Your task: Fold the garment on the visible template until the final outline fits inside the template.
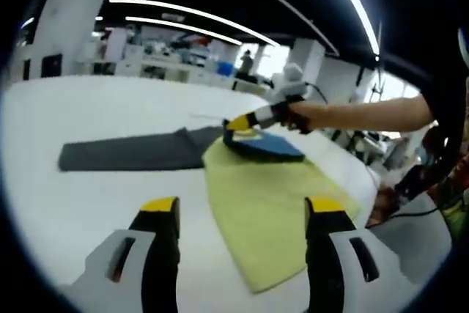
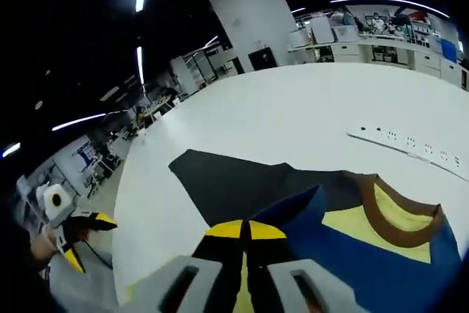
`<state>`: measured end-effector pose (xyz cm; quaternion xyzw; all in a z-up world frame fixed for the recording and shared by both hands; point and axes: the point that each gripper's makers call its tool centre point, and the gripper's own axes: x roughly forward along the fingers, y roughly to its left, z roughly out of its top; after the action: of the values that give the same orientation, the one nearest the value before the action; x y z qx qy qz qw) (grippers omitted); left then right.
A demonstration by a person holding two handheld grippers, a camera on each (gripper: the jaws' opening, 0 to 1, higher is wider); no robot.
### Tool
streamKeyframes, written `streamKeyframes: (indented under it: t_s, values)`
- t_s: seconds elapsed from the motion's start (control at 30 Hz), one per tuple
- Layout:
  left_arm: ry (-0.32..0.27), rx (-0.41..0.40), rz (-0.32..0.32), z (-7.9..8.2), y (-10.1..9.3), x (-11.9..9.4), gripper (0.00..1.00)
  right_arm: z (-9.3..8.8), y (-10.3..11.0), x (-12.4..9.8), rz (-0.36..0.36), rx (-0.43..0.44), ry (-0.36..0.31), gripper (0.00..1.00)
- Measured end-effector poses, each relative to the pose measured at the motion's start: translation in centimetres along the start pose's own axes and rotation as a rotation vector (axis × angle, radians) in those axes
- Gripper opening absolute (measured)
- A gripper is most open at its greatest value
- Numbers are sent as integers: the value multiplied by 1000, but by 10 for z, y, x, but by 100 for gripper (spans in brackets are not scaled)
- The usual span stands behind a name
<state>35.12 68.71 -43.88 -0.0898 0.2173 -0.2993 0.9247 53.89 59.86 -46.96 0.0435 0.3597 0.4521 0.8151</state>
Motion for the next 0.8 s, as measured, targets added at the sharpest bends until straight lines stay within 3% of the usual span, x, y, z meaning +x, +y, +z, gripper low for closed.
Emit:
streamKeyframes:
  t_s: [0.23, 0.8]
  values:
    - [12, 6, 6, -3, 1, 2, 73, -3, 2, 9, 6, 16, 7, 0]
    - [24, -14, -7, -5, 3, 3, 71, -30, 0, 35, 20, 18, 58, 0]
